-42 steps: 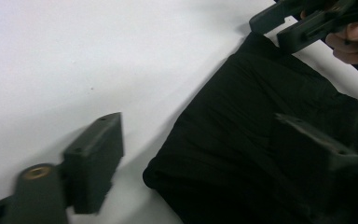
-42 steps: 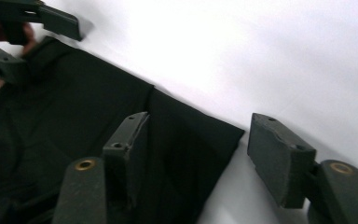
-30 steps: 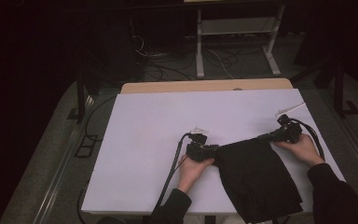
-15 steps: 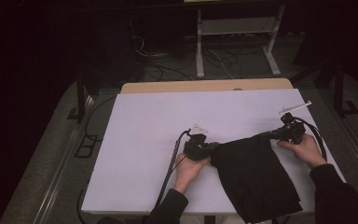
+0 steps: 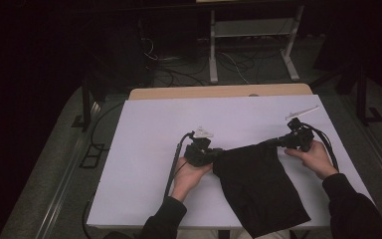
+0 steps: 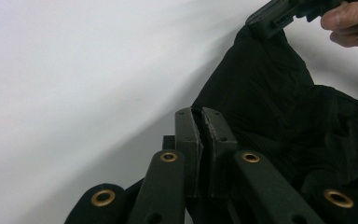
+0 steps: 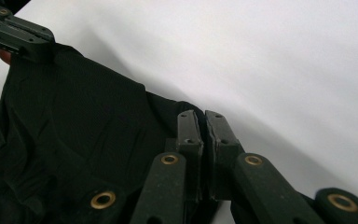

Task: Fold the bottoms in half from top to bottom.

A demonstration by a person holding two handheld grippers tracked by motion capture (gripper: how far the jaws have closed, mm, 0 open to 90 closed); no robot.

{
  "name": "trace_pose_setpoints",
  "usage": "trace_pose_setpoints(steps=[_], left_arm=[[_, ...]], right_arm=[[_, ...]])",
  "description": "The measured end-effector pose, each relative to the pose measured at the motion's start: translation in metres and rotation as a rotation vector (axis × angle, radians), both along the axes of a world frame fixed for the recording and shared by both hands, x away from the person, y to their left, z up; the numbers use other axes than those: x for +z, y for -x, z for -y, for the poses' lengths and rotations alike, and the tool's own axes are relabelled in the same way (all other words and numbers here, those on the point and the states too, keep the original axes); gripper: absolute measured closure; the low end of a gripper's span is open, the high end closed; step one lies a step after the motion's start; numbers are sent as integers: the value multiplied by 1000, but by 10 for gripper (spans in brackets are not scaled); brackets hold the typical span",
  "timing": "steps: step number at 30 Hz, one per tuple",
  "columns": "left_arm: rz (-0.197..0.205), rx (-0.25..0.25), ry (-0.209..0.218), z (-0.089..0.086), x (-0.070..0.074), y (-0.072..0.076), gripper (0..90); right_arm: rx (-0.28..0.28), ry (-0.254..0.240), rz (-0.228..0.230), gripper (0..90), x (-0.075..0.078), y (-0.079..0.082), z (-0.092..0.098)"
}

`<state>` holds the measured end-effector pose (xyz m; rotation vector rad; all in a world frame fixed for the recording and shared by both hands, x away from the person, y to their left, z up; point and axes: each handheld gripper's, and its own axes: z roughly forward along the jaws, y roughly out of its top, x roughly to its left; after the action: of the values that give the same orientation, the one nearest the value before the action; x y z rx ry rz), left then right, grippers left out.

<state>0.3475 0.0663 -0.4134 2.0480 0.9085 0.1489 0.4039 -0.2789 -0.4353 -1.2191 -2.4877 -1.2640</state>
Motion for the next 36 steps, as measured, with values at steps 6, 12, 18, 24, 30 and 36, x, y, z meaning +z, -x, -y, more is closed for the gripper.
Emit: trace_pose_setpoints(steps=[6, 12, 18, 24, 30, 36], left_arm=[[28, -2, -28, -16, 13, -7, 846], [47, 8, -47, -31, 23, -18, 846], [37, 14, -50, -42, 25, -32, 847], [45, 24, -58, -46, 27, -44, 846], [45, 3, -75, -46, 26, -60, 846], [44, 2, -74, -47, 27, -74, 846]], right_arm=[[-32, -23, 9, 845, 4, 0, -18], [-57, -35, 21, 845, 11, -2, -35], [-60, -34, 31, 845, 11, -10, -48], [-85, -47, 37, 845, 13, -17, -53], [-104, -28, 40, 844, 17, -28, -56], [-114, -5, 47, 845, 22, -35, -58]])
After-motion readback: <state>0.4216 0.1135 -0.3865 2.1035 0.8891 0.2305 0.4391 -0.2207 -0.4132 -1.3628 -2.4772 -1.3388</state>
